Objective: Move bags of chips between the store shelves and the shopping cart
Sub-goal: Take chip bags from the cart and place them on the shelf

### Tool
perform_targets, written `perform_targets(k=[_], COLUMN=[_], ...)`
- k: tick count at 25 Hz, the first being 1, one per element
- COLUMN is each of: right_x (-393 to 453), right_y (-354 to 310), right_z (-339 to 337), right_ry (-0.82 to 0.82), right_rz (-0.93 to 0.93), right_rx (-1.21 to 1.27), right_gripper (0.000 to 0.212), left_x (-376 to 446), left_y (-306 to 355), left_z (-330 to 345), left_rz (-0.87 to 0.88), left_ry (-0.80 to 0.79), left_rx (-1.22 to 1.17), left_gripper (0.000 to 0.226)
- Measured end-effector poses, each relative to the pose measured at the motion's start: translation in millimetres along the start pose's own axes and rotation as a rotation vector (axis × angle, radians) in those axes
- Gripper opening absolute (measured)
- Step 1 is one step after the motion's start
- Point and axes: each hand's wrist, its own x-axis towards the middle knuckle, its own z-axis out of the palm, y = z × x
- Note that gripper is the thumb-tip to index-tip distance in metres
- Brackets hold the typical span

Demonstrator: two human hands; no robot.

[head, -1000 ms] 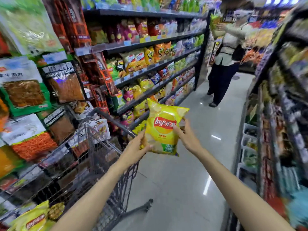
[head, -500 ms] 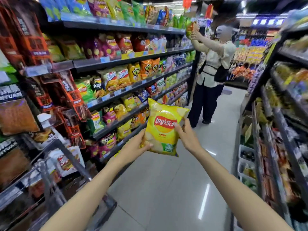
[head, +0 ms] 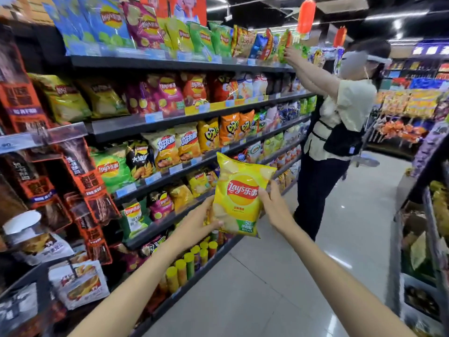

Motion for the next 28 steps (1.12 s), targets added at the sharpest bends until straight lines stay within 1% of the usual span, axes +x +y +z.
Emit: perform_targets(k=[1,3,4,6,8,10,12,15,17,19,20,22,23,25,28], right_x=[19.9,63.0,87.2,135.4,177.7,218.1,251.3,280.4,290.6,307.5,315.9,335.1,344.2,363.5,393.5], right_y=[-1.2,-4.4,-2.9,-7.2,-10.6,-19.8,-32.9,-63.4,-89.1,-112.6,-124.1,-146.9,-158.3,-178.3,-203.7], right_z=[-0.1,-1.4,-0.2,6.5,17.8,33.6,56.4,92.9,113.0,140.3,155.5,186.9,200.6,222.1,258.4], right_ry=[-0.019,-0.076,-0.114,-0.172,-0.229,-0.307,-0.394,-0.494,-0.52,-0.539,-0.545,-0.551,-0.539,-0.52,-0.523], right_rz=[0.0,-0.028,-0.037,-0.04,-0.079,-0.14,-0.217,-0.319,-0.376,-0.45,-0.482,-0.506,-0.51,-0.532,-0.543], right_rx=[-0.016,-0.037,-0.032,-0.035,-0.037,-0.004,0.007,0.048,0.074,0.124,0.135,0.157,0.164,0.178,0.211], right_gripper=[0.054,0.038,0.038,0.053,0.061,0.065,0.068,0.066,0.055,0.04,0.04,0.048,0.047,0.041,0.045], left_x=[15.8,49.1,64.6,91.3,108.8,122.8,128.2,124.8,120.0,117.8,117.9,119.8,122.7,132.3,154.9], left_y=[-5.9,-20.8,-27.6,-41.5,-47.0,-48.9,-50.0,-59.0,-62.9,-70.1,-73.2,-78.4,-84.2,-94.6,-120.2], left_z=[1.0,-0.5,-3.5,-12.4,-27.4,-45.2,-67.6,-105.7,-130.1,-157.7,-172.3,-202.1,-217.6,-245.4,-292.8], left_rz=[-0.015,-0.055,-0.083,-0.136,-0.182,-0.216,-0.259,-0.321,-0.33,-0.342,-0.362,-0.39,-0.392,-0.374,-0.372], left_ry=[0.018,0.057,0.079,0.139,0.201,0.295,0.382,0.46,0.501,0.581,0.624,0.692,0.713,0.744,0.826], left_rx=[0.011,0.05,0.06,0.063,0.084,0.108,0.17,0.201,0.226,0.277,0.3,0.338,0.355,0.386,0.431], left_gripper=[0.08,0.085,0.087,0.086,0.083,0.079,0.08,0.079,0.075,0.071,0.07,0.062,0.058,0.059,0.065])
